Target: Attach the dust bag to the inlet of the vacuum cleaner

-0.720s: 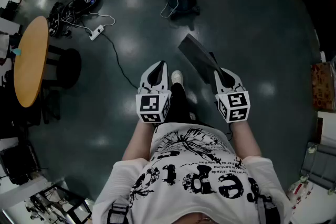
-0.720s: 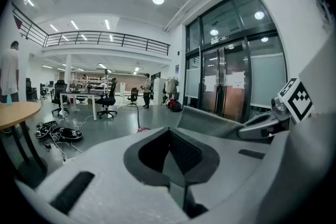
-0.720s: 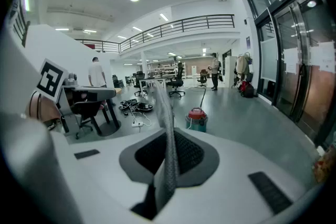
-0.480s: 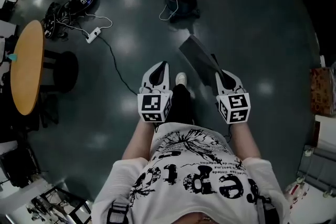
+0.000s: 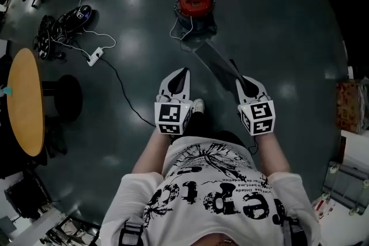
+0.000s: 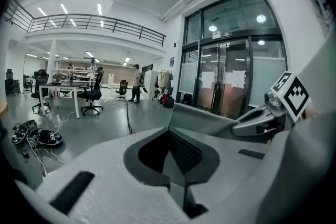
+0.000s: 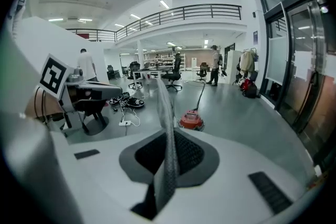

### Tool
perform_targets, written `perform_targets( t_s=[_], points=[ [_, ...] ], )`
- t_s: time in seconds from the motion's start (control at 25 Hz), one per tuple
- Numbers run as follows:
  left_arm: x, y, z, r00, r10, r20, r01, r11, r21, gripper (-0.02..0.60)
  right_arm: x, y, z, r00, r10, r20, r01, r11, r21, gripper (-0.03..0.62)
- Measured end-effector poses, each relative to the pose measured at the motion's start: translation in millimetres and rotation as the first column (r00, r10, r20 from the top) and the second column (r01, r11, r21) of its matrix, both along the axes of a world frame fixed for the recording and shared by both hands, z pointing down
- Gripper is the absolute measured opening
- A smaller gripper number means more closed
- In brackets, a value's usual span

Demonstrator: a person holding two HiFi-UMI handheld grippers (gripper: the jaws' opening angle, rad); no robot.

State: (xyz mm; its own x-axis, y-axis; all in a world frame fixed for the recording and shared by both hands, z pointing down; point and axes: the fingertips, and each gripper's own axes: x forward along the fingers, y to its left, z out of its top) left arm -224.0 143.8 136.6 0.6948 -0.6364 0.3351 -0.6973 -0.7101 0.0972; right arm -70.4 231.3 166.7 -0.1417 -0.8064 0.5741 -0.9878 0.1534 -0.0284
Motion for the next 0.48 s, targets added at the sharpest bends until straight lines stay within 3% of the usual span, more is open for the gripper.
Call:
perform_targets(
  t_s=[0.24, 0.48],
  points=[
    [29, -52, 12, 1.0, 0.004, 0.008, -0.003, 0.999, -0.031, 0.003, 28, -61, 4, 1.0, -0.004, 0.003, 0.004, 1.0, -0.016, 0.026],
    [71, -88, 17, 0.998, -0.05, 0.034, 0.051, 0.998, -0.043, 0.003, 73, -111, 7, 0.996, -0.091, 0.02, 0.092, 0.995, -0.037, 0.026]
  ],
)
